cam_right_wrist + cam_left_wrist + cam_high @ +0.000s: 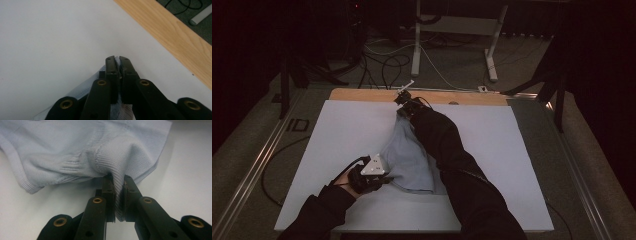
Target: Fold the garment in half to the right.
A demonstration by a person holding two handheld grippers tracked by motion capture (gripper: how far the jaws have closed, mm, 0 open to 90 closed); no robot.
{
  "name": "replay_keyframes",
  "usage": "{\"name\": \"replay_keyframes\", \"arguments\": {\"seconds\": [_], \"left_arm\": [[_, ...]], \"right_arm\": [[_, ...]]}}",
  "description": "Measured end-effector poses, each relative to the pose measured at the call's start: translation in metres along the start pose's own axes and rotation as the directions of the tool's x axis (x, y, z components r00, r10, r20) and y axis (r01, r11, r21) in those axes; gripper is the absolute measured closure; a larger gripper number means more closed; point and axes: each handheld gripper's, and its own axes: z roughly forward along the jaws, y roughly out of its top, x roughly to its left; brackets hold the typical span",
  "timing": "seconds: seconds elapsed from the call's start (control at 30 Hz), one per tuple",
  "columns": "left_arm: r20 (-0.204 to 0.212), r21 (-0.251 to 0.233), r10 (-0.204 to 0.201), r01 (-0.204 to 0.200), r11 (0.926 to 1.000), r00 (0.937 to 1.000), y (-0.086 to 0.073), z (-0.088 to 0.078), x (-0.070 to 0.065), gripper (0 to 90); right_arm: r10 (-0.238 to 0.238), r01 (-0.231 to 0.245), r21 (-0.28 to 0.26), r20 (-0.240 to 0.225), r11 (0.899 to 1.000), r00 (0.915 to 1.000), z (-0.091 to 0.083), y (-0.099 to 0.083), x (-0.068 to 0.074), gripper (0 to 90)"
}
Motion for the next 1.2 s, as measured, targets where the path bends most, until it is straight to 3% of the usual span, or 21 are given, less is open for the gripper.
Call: {"name": "replay_keyframes", "arguments": {"seconds": [0.1, 0.7, 0.83, 1.2], "left_arm": [[0.006, 0.006, 0.030, -0.030, 0.9995, 0.9995, 0.006, -0.001, -0.002, 84.1], [0.031, 0.019, 0.105, -0.105, 0.9943, 0.9940, 0.034, 0.003, -0.004, 84.0], [0.038, 0.023, 0.148, -0.149, 0.9886, 0.9883, 0.047, 0.005, -0.006, 84.0], [0.066, 0.016, 0.208, -0.209, 0.9777, 0.9759, 0.073, 0.015, -0.015, 84.0]], "right_arm": [[-0.011, 0.011, -0.005, -0.003, 1.000, 0.9999, -0.004, 0.000, 0.000, 87.6], [0.014, -0.016, -0.082, -0.019, 0.997, 0.9997, -0.042, -0.007, -0.014, 87.6], [0.019, -0.021, -0.091, -0.015, 0.996, 0.9997, -0.052, -0.010, -0.019, 87.6], [0.041, -0.044, -0.143, -0.020, 0.989, 0.9989, -0.079, -0.023, -0.033, 87.5]]}}
